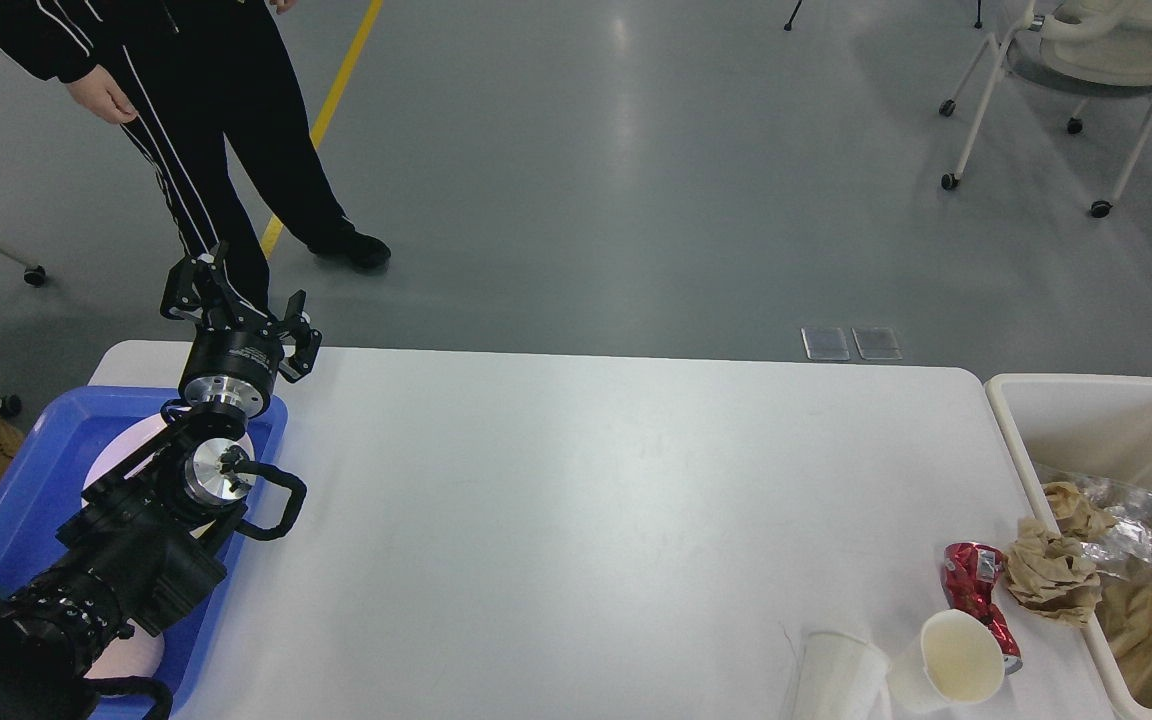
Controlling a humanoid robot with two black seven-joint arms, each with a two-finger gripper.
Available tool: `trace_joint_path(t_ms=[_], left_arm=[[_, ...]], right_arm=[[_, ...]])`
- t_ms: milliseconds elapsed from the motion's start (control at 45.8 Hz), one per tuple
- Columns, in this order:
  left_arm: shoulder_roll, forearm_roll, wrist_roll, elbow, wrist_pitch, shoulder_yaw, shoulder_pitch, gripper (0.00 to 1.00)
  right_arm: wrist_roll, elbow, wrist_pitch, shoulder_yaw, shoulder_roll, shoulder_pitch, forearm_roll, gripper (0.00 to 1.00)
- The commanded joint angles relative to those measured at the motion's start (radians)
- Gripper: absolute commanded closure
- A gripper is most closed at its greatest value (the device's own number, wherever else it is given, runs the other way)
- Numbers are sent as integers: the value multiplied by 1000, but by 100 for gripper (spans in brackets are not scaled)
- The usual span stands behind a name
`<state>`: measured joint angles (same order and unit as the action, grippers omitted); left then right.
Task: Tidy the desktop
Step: 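Lower the right gripper toward the white paper cup near the table edge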
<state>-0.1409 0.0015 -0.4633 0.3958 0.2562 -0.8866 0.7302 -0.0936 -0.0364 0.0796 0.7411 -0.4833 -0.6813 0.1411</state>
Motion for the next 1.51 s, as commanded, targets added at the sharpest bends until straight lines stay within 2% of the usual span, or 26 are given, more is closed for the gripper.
trace_joint_path(t_ms=[0, 153, 262, 350, 459, 568, 787, 852, 940, 1093, 1311, 1486], left_arm=[[0, 0, 0, 0, 0, 0, 0, 3], [0, 0, 0, 0, 0, 0, 0, 3], [0, 0, 0, 0, 0, 0, 0, 3], [1, 0, 0, 0, 2, 0, 0, 3], [1, 0, 0, 0, 0, 0, 0, 3], [0, 0, 0, 0, 0, 0, 0, 3], [0, 0, 0, 0, 0, 0, 0, 3], [1, 0, 0, 0, 0, 0, 0, 3], [0, 0, 0, 0, 0, 0, 0, 3], [1, 0, 0, 0, 0, 0, 0, 3], [0, 0, 0, 0, 0, 0, 0, 3], [0, 0, 0, 0, 0, 0, 0, 3]], right_arm=[[0, -5, -1, 1, 2, -18, 5, 0], [3, 23, 23, -2, 2, -168, 6, 0], [5, 148, 55, 4, -9, -340, -11, 0], [5, 329, 101, 37, -18, -533, -38, 0], [6, 683, 170, 101, -83, -792, -135, 0], [5, 987, 186, 116, -71, -984, -192, 0], [6, 1351, 307, 158, -54, -1173, -196, 0], [5, 1449, 315, 173, -46, -1215, -195, 0], [5, 1494, 315, 189, -21, -1238, -190, 0], [6, 1436, 312, 271, -43, -1164, -236, 0], [9, 1428, 312, 314, -306, -971, -508, 0], [20, 1486, 313, 304, -484, -936, -548, 0]])
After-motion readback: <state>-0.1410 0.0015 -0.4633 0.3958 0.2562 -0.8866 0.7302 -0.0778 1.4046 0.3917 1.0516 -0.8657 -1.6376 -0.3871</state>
